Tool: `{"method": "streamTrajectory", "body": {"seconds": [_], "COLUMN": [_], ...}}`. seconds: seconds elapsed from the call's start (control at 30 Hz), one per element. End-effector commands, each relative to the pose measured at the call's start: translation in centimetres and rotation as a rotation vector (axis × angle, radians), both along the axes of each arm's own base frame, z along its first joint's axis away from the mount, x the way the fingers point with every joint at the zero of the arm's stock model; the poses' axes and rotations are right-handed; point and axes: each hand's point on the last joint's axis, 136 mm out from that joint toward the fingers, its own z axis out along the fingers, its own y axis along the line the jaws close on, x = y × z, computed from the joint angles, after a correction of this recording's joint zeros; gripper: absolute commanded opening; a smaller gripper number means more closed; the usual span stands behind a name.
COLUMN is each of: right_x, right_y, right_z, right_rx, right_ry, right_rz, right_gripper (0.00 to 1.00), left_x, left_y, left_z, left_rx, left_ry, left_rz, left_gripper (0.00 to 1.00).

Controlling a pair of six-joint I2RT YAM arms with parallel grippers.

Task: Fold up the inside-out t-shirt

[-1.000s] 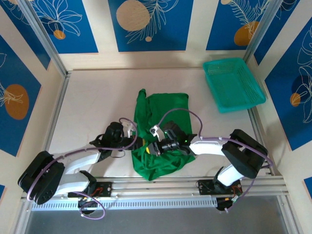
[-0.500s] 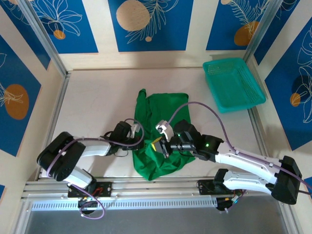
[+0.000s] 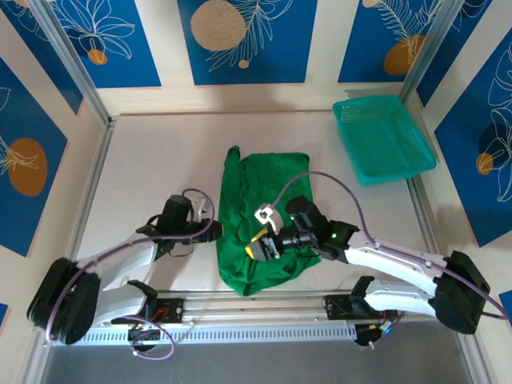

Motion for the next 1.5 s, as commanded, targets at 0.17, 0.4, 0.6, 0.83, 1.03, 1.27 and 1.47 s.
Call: {"method": "streamTrajectory", "body": {"seconds": [0.17,0.4,0.6,0.83,1.03,1.27,1.47], "right_x": [1.6,2.5,6.1,7.6,6.1,2.8,0.6], "right_y": [-2.2,1.1,5.2,7.8,5.2,2.8,3.7], "right_z": [-5.7,-7.1,-5.8,-5.4,-6.1,-5.7,-6.0], "right_rx": [-0.225,-0.179,0.098,0.049,-0.011,-0.124,-0.214], "right_ry": [-0.026,0.071,0.315,0.345,0.297,0.163,-0.092], "right_rz": [-0.079,-0.015,0.000,0.009,-0.002,-0.011,0.042], "right_gripper": [0.49,0.46,0.00,0.08,0.22,0.30,0.40], "left_x": [-4.9,-8.3,-7.2,-4.6,-3.0,-2.8,-2.2], "left_y": [-2.3,-3.6,-3.1,-1.1,2.1,1.7,1.7], "left_z": [3.4,1.0,-0.2,0.2,-1.6,-1.7,-1.2], "left_rx": [-0.033,0.111,0.144,0.258,0.352,0.331,0.351], "left_ry": [-0.002,-0.004,-0.077,-0.203,-0.205,-0.233,-0.256], "left_rz": [-0.186,-0.325,-0.283,-0.170,0.003,-0.018,-0.028], "left_gripper": [0.34,0.40,0.48,0.62,0.43,0.04,0.00]}}
